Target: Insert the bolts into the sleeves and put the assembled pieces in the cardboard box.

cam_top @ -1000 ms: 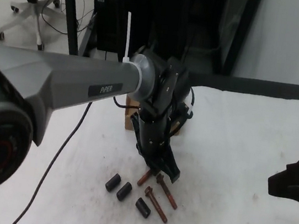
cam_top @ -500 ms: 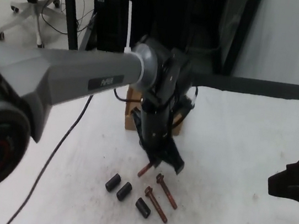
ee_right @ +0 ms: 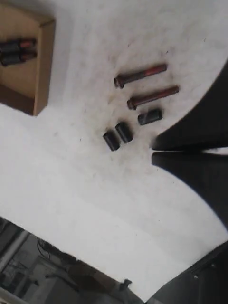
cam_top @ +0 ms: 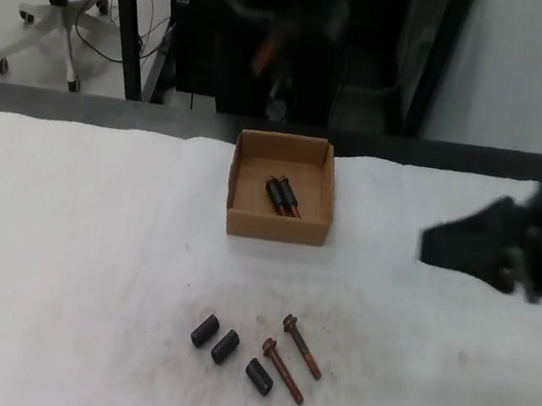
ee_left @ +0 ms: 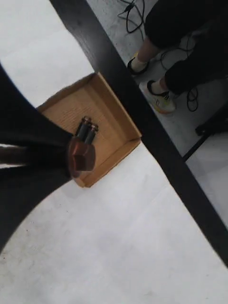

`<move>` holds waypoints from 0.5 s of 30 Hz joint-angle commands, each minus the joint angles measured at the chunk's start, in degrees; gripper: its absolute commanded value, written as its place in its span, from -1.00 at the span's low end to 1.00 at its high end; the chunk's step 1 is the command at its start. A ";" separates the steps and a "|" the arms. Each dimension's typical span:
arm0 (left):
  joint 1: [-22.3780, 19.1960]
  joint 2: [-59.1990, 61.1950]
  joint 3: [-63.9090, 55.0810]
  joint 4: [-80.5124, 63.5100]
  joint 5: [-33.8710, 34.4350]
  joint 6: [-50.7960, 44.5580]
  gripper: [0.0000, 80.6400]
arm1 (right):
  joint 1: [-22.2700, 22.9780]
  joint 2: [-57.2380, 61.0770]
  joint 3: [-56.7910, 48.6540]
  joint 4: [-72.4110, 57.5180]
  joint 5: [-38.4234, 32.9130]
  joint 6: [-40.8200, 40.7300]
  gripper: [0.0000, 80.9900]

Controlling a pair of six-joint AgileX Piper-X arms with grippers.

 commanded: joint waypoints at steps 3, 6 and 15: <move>2.37 -6.82 8.27 1.27 -0.44 -0.17 -0.99 | 11.35 10.68 -1.56 -4.73 -0.88 1.75 -0.70; 4.65 -13.57 20.17 0.05 -0.44 -0.53 -0.99 | 16.90 16.47 -4.16 -4.73 3.83 -0.05 -0.51; 8.41 -33.11 46.76 -10.20 -0.44 -2.26 -0.99 | 22.39 32.18 -15.09 10.66 19.51 -16.90 -0.47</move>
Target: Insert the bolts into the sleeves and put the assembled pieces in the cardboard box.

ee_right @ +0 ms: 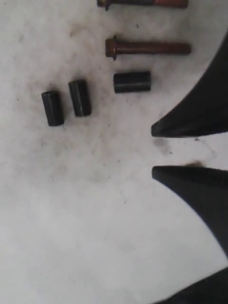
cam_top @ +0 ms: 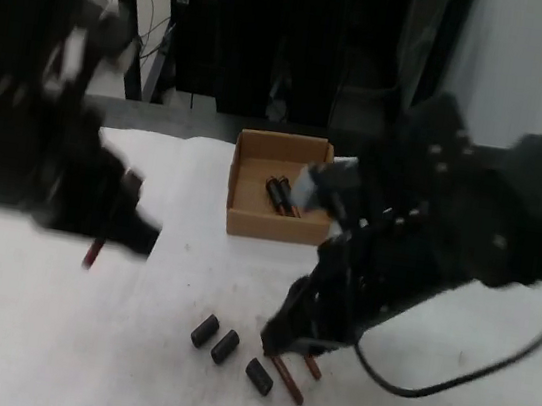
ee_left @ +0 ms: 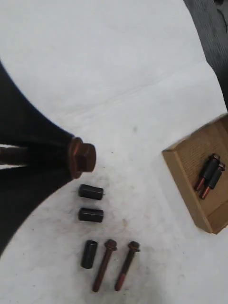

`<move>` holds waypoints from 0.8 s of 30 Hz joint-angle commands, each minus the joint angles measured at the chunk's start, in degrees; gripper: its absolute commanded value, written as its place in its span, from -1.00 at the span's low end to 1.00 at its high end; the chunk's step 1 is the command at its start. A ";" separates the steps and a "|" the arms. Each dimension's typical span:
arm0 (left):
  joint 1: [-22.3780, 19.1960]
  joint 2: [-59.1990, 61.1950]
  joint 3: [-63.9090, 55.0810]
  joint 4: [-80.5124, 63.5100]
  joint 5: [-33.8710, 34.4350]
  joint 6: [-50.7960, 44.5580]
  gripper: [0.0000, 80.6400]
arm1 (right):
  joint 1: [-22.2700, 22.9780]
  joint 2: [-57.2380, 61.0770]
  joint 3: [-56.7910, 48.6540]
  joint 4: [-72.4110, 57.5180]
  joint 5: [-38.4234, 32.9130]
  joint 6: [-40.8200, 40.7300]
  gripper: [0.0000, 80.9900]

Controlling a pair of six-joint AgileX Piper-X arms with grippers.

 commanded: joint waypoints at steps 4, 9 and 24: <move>0.72 -6.09 5.39 -2.88 -0.29 -0.92 -0.99 | 0.27 9.77 -7.83 12.83 13.62 -13.36 -0.47; 0.72 -7.39 6.90 -2.88 -0.29 -0.92 -0.99 | 0.55 13.77 -12.69 10.83 13.62 -14.92 -0.47; 0.72 -7.39 6.90 -2.88 -0.29 -0.92 -0.99 | 1.39 22.40 -20.71 14.53 15.53 -16.28 -0.15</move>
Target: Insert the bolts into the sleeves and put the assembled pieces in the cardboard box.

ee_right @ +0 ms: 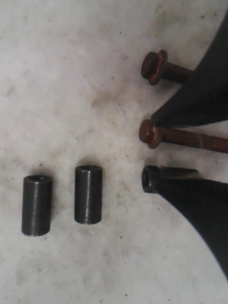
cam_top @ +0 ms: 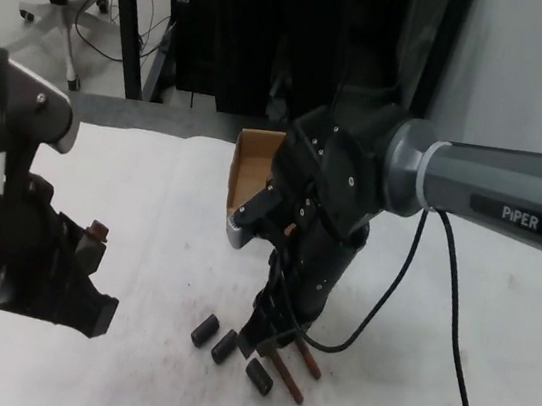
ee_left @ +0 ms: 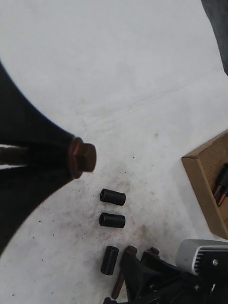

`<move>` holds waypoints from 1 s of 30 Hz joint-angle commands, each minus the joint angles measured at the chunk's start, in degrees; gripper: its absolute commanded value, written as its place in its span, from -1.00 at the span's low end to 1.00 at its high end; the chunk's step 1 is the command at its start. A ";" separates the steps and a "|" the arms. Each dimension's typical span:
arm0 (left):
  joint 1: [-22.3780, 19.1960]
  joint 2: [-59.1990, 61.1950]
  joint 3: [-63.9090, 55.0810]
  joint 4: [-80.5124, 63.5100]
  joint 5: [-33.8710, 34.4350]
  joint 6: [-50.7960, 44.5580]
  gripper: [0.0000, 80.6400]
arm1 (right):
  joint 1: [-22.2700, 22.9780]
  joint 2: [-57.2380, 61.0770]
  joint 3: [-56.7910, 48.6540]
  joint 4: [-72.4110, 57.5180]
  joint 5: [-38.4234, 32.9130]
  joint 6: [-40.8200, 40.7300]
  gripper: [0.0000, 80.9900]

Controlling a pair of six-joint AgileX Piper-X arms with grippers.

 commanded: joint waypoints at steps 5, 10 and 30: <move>0.06 -0.54 -0.13 -1.87 -0.29 -0.40 -0.99 | 0.07 -0.24 -0.81 2.79 0.39 -1.96 -0.15; 0.06 -0.54 -0.13 -2.42 -0.29 -0.40 -0.99 | 0.22 -0.24 -0.72 3.04 0.39 -2.32 -0.15; 0.06 -0.54 -0.02 -2.40 -0.29 -0.40 -0.99 | 2.35 -0.24 1.56 -2.76 1.83 -5.03 -0.15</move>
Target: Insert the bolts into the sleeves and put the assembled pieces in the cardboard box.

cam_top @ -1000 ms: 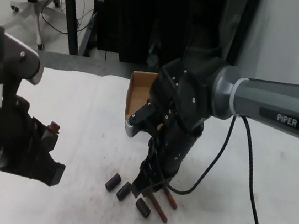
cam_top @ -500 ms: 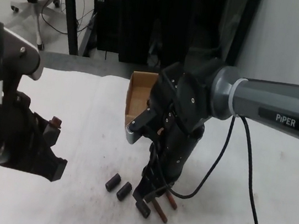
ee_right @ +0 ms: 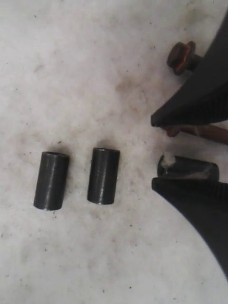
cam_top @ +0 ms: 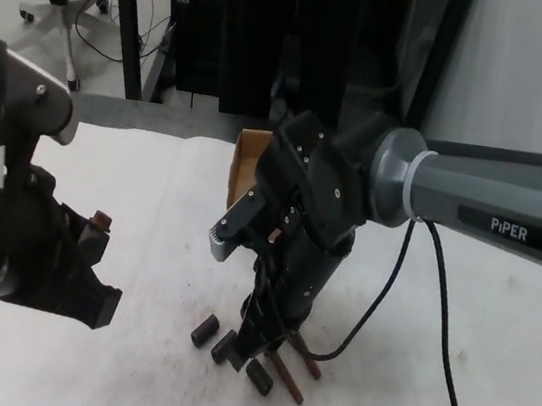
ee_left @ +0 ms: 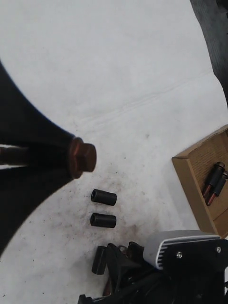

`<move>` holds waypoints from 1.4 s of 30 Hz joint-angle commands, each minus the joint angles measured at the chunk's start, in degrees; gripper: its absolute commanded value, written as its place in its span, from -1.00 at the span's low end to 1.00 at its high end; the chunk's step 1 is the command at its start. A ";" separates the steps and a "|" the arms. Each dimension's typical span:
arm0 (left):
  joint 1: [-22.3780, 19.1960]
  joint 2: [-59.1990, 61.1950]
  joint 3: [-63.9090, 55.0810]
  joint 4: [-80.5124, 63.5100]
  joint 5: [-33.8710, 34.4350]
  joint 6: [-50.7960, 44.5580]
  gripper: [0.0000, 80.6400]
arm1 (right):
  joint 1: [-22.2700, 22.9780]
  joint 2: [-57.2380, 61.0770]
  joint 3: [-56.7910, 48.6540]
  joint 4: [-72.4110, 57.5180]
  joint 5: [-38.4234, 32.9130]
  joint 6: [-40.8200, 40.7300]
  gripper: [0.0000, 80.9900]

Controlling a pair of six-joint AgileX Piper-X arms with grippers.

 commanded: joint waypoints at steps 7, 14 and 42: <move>0.06 -0.54 -0.02 -0.78 -0.29 -0.40 -0.99 | 0.93 -0.35 5.70 1.00 0.20 -0.56 -0.15; 0.06 -0.54 -0.02 -0.78 -0.29 -0.40 -0.99 | 0.93 -0.35 7.76 -1.34 0.40 -0.56 -0.15; 0.06 -1.06 -0.06 -2.26 -0.15 -0.40 -0.99 | 0.83 -1.75 6.62 -4.27 -0.97 6.83 -0.99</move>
